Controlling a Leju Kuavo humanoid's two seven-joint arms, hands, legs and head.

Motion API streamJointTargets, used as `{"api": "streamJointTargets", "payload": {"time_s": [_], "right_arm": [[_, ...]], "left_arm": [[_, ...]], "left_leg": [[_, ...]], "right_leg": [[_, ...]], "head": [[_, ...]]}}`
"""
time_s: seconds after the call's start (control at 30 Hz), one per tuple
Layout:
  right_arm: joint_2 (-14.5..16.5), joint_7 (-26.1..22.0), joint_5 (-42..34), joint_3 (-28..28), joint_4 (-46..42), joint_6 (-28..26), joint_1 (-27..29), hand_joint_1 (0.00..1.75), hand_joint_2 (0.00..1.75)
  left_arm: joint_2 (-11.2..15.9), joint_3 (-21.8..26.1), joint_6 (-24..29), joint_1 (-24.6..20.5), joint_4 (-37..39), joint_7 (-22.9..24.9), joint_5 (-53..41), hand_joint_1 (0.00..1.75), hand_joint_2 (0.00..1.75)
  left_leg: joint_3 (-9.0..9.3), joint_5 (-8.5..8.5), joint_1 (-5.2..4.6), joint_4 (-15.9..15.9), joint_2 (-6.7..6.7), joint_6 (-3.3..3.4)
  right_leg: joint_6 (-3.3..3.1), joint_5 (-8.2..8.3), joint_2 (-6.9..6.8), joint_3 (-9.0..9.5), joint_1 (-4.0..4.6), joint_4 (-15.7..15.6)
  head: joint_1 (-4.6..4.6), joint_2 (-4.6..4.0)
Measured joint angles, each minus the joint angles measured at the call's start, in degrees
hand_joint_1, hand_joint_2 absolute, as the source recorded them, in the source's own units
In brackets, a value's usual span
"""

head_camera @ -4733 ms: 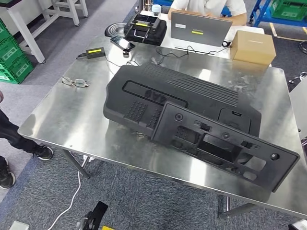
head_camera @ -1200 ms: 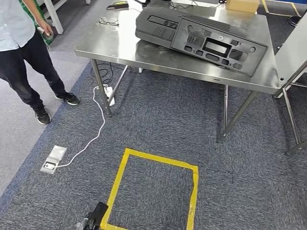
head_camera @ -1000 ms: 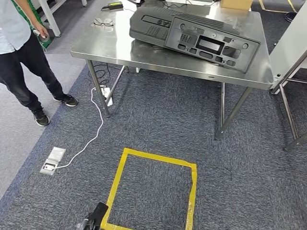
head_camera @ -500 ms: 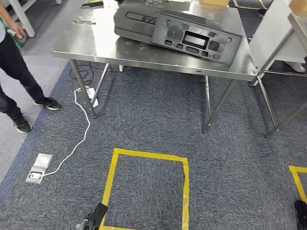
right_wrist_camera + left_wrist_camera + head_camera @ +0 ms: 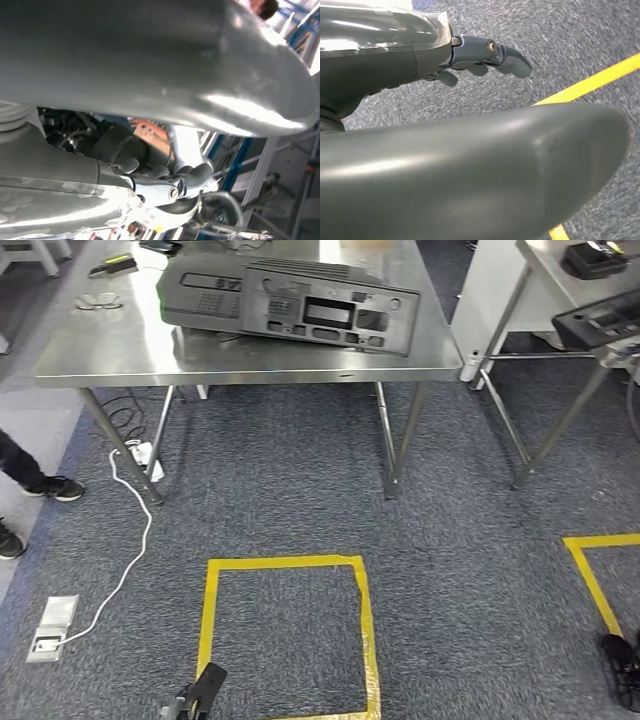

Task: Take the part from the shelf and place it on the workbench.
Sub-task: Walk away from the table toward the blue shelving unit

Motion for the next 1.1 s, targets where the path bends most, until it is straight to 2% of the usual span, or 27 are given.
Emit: {"api": "streamJointTargets", "payload": {"time_s": [0.03, 0.07, 0.1, 0.13, 0.2, 0.27, 0.3, 0.33, 0.37, 0.4, 0.47, 0.5, 0.53, 0.57, 0.6, 0.63, 0.7, 0.73, 0.77, 0.83, 0.9, 0.93, 0.97, 1.0, 1.03, 1.07, 1.1], "right_arm": [[0.0, 0.0, 0.0, 0.0, 0.0, 0.0, 0.0, 0.0, 0.0], [0.0, 0.0, 0.0, 0.0, 0.1, 0.0, 0.0, 0.0, 0.0], [0.0, 0.0, 0.0, 0.0, 0.2, 0.0, 0.0, 0.0, 0.0], [0.0, 0.0, 0.0, 0.0, 0.2, 0.0, 0.0, 0.0, 0.0], [0.0, 0.0, 0.0, 0.1, 0.3, 0.0, 0.0, 0.0, 0.0], [0.0, -0.1, 0.0, 0.2, 0.3, 0.0, 0.0, 0.0, 0.0], [0.0, -0.2, -0.1, 0.3, 0.3, 0.0, 0.1, 0.0, 0.0], [0.0, -0.3, -0.2, 0.3, 0.2, 0.0, 0.4, 0.0, 0.0], [0.0, -0.4, -0.3, 0.4, 0.2, 0.0, 0.5, 0.0, 0.0], [0.0, -0.6, -0.4, 0.4, 0.1, 0.0, 0.6, 0.0, 0.0], [0.1, -0.8, -0.7, 0.4, 0.0, 0.0, 0.7, 0.0, 0.0], [0.1, -1.0, -0.9, 0.4, 0.0, 0.0, 0.7, 0.0, 0.0], [0.1, -1.3, -1.1, 0.4, 0.0, 0.0, 0.8, 0.0, 0.0], [0.2, -1.6, -1.4, 0.4, 0.0, 0.0, 0.9, 0.0, 0.0], [0.3, -2.1, -1.7, 0.4, -0.1, 0.0, 1.0, 0.0, 0.0], [0.6, -2.8, -2.0, 0.4, -0.1, 0.0, 1.1, 0.0, 0.0], [1.2, -4.4, -2.9, 0.4, -0.4, 0.0, 1.1, 0.0, 0.0], [1.6, -5.2, -3.4, 0.4, -0.6, 0.0, 1.1, 0.0, 0.0], [2.0, -5.8, -3.8, 0.4, -0.8, 0.0, 1.1, 0.0, 0.0], [2.9, -6.8, -4.4, 0.2, -1.1, 0.0, 1.4, 0.0, 0.0], [3.8, -7.4, -4.8, -0.1, -1.6, 0.0, 1.5, 0.0, 0.0], [4.2, -7.5, -4.8, -0.2, -1.7, 0.0, 1.5, 0.0, 0.0], [4.5, -7.6, -4.9, -0.2, -1.8, 0.0, 1.5, 0.0, 0.0], [4.7, -7.6, -5.0, -0.3, -1.8, 0.0, 1.5, 0.0, 0.0], [5.0, -7.6, -5.1, -0.3, -1.7, 0.0, 1.6, 0.0, 0.0], [5.1, -7.7, -5.2, -0.4, -1.7, 0.0, 1.7, 0.0, 0.0], [5.3, -7.7, -5.3, -0.5, -1.7, 0.0, 1.7, 0.0, 0.0]], "left_arm": [[0.0, 0.0, 0.0, 0.1, 0.0, 0.0, 0.0, 0.0, 0.0], [0.0, 0.0, 0.0, 0.2, 0.0, 0.0, 0.0, 0.0, 0.0], [0.0, 0.1, 0.0, 0.2, 0.0, 0.0, 0.0, 0.0, 0.0], [0.0, 0.1, 0.0, 0.1, 0.0, 0.0, 0.0, 0.0, 0.0], [0.1, 0.1, 0.0, 0.0, 0.0, 0.0, 0.0, 0.0, 0.0], [0.1, 0.1, 0.0, 0.1, 0.0, 0.0, 0.0, 0.0, 0.0], [0.1, 0.1, 0.1, 0.1, 0.0, 0.0, 0.0, 0.0, 0.0], [0.1, 0.1, 0.1, 0.0, 0.0, 0.0, 0.0, 0.0, 0.0], [0.1, 0.2, 0.2, -0.1, 0.0, -0.1, 0.0, 0.0, 0.0], [0.1, 0.2, 0.2, -0.1, 0.0, -0.1, 0.0, 0.0, 0.0], [0.1, 0.2, 0.3, 0.0, 0.0, -0.1, 0.0, 0.0, 0.0], [0.1, 0.2, 0.3, 0.1, 0.0, -0.1, 0.0, 0.0, 0.0], [0.1, 0.2, 0.3, 0.2, 0.0, -0.1, 0.0, 0.0, 0.0], [0.1, 0.2, 0.3, 0.2, 0.0, -0.1, 0.0, 0.0, 0.0], [0.1, 0.2, 0.3, 0.2, 0.0, -0.1, 0.0, 0.0, 0.0], [0.1, 0.2, 0.3, 0.1, 0.0, -0.2, -0.1, 0.0, 0.0], [0.1, 0.3, 0.3, 0.0, 0.0, -0.2, -0.1, 0.0, 0.0], [0.1, 0.3, 0.3, 0.0, 0.0, -0.2, -0.1, 0.0, 0.0], [0.1, 0.3, 0.3, 0.0, 0.0, -0.2, -0.1, 0.0, 0.0], [0.0, 0.3, 0.3, 0.0, 0.0, -0.3, -0.1, 0.0, 0.0], [0.0, 0.3, 0.4, -0.1, 0.0, -0.4, -0.1, 0.0, 0.0], [-0.1, 0.3, 0.4, 0.0, 0.0, -0.4, -0.1, 0.0, 0.0], [-0.1, 0.3, 0.4, 0.1, 0.0, -0.4, -0.1, 0.0, 0.0], [-0.1, 0.3, 0.4, 0.2, 0.0, -0.4, -0.1, 0.0, 0.0], [-0.1, 0.4, 0.4, 0.4, 0.0, -0.4, -0.1, 0.0, 0.0], [-0.1, 0.4, 0.4, 0.5, 0.0, -0.4, -0.1, 0.0, 0.0], [0.0, 0.4, 0.4, 0.6, 0.0, -0.4, -0.1, 0.0, 0.0]], "left_leg": [[-1.07, -0.44, -0.05, 2.4, -0.34, 0.02], [-1.29, 0.2, -0.08, 2.8, -0.53, 0.08], [-0.53, 1.87, -0.07, 1.0, -0.75, 0.17], [0.98, 4.11, -0.01, -2.5, -1.3, 0.27], [3.75, 6.85, 0.25, -9.1, -3.75, 0.41], [4.55, 6.98, 0.27, -11.4, -5.2, 0.57], [4.54, 7.01, 0.21, -11.6, -4.79, 0.77], [4.53, 7.15, 0.23, -11.7, -4.21, 1.07], [4.57, 7.29, 0.31, -11.9, -3.65, 1.41], [4.61, 7.42, 0.46, -12.0, -3.0, 1.69], [4.64, 7.46, 0.55, -12.1, -1.53, 1.95], [4.61, 7.43, 0.54, -12.1, -0.7, 1.96], [4.6, 7.38, 0.54, -12.1, 0.11, 1.95], [4.61, 7.31, 0.54, -12.1, 0.87, 1.91], [4.68, 7.23, 0.55, -12.1, 1.55, 1.82], [4.81, 7.13, 0.56, -12.1, 2.18, 1.68], [5.12, 6.85, 0.4, -12.1, 3.2, 1.2], [5.26, 6.73, 0.32, -12.2, 3.61, 0.88], [5.4, 6.65, 0.26, -12.3, 4.01, 0.53], [5.8, 6.58, 0.36, -12.7, 4.75, -0.26], [5.6, 5.26, 0.49, -11.5, 3.42, -0.74], [4.69, 3.74, 0.49, -9.2, 2.14, -0.8], [3.12, 1.8, 0.42, -5.7, 0.8, -0.71], [1.16, 0.01, 0.3, -1.5, 0.03, -0.63], [-0.55, -1.05, 0.17, 1.9, -0.36, -0.55], [-1.58, -0.98, 0.05, 3.6, -0.58, -0.42], [-1.55, 0.36, -0.04, 2.8, -0.75, -0.24]], "right_leg": [[-0.05, 0.03, 0.76, -0.04, 0.05, 0.1], [-0.07, 0.04, 1.57, -0.05, 0.08, 0.2], [-0.03, 0.01, 2.4, -0.04, 0.08, 0.3], [0.07, -0.07, 3.2, -0.07, 0.06, 0.6], [0.52, -0.36, 4.7, -0.57, 0.11, 1.5], [1.15, -0.37, 5.92, -1.43, -0.06, 2.1], [1.45, -0.24, 6.52, -1.77, -0.21, 2.2], [1.75, -0.24, 6.53, -1.96, -0.32, 2.2], [2.05, -0.59, 5.71, -2.2, -0.26, 2.7], [2.37, -1.56, 4.27, -2.86, -0.21, 4.1], [3.05, -4.93, 1.08, -5.82, -0.32, 10.5], [3.34, -6.54, 0.37, -7.75, -0.53, 14.4], [3.56, -7.32, 0.05, -9.16, -0.73, 17.2], [3.7, -7.02, -0.14, -9.59, -0.88, 18.0], [3.74, -5.66, -0.36, -8.78, -0.98, 16.4], [3.68, -3.64, -0.91, -6.91, -1.0, 12.7], [3.15, -0.75, -3.24, -2.98, -0.64, 4.8], [2.79, -0.2, -4.0, -1.99, -0.39, 2.7], [2.43, -0.25, -4.26, -1.78, -0.13, 2.0], [1.67, -0.04, -2.96, -1.94, 0.01, 1.8], [0.8, 0.37, -1.8, -1.72, -0.16, 1.2], [0.39, 0.54, -1.22, -1.58, -0.26, 0.9], [0.13, 0.57, -0.63, -1.57, -0.23, 0.9], [-0.06, 0.55, 0.09, -1.58, -0.14, 0.9], [-0.21, 0.53, 0.9, -1.56, -0.03, 1.0], [-0.28, 0.5, 1.78, -1.52, 0.07, 1.0], [-0.29, 0.45, 2.71, -1.46, 0.14, 1.1]], "head": [[0.0, 0.0], [0.01, 0.0], [0.01, 0.0], [0.01, 0.0], [0.05, 0.0], [0.09, 0.0], [0.09, 0.0], [0.07, 0.0], [0.15, 0.0], [0.24, 0.0], [0.43, 0.0], [0.43, 0.0], [0.43, 0.0], [0.43, 0.0], [0.42, 0.0], [0.43, 0.0], [0.39, 0.0], [0.37, 0.0], [0.35, 0.0], [0.32, 0.0], [0.26, 0.0], [0.21, 0.0], [0.19, 0.0], [0.17, 0.0], [0.17, 0.0], [0.19, 0.0], [0.19, 0.0]]}}
